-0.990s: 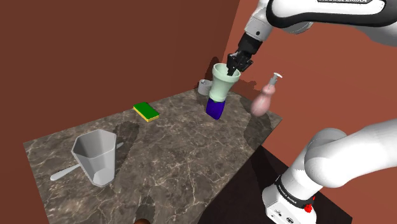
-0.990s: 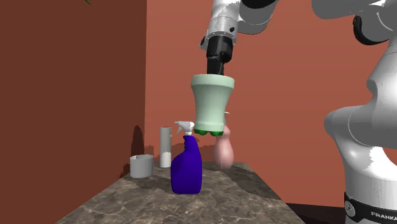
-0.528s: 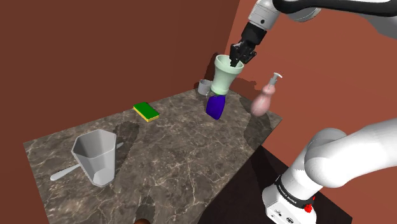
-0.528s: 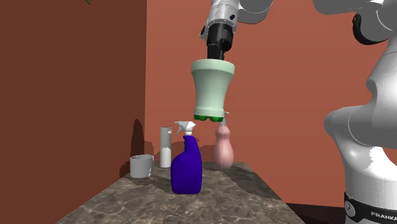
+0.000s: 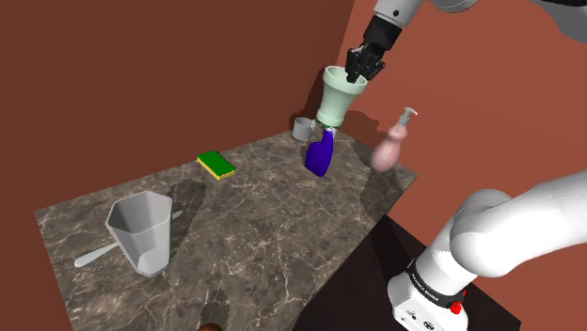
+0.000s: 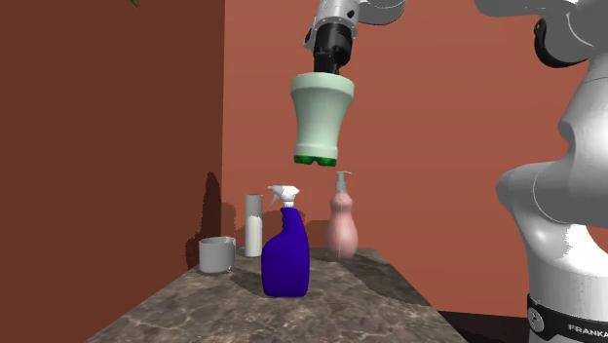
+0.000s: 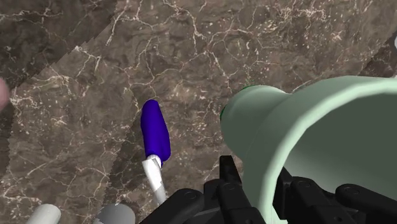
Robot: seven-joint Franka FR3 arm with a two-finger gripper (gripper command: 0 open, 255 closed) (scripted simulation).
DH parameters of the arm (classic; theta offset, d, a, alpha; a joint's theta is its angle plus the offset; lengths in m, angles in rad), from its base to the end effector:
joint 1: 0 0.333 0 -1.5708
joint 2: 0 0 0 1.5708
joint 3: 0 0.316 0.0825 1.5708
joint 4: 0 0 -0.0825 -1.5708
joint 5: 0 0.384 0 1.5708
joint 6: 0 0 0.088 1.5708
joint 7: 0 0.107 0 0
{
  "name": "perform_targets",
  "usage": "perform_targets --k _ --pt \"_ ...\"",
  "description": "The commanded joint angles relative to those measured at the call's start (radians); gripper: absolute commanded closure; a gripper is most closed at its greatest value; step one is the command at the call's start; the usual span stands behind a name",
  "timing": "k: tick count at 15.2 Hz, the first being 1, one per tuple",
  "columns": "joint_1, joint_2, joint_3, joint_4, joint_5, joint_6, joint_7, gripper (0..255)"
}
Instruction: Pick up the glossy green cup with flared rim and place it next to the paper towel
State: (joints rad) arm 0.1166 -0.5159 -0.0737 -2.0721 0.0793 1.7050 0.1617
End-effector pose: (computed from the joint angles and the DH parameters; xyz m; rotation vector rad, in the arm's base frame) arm 0.4015 0.0173 0.6438 -2.9992 0.1752 -0.2023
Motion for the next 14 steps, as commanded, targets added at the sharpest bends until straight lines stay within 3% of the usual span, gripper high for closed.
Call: perform_targets --k 1,8,14 --pt "-0.009 0.033 -0.032 0.034 -0.007 -0.004 -0.039 255" --pt "-0.044 0.187 -0.158 0.181 -0.011 -0.013 -0.201 255" --pt "-0.078 0.358 -0.261 0.36 0.027 -0.042 -0.346 255"
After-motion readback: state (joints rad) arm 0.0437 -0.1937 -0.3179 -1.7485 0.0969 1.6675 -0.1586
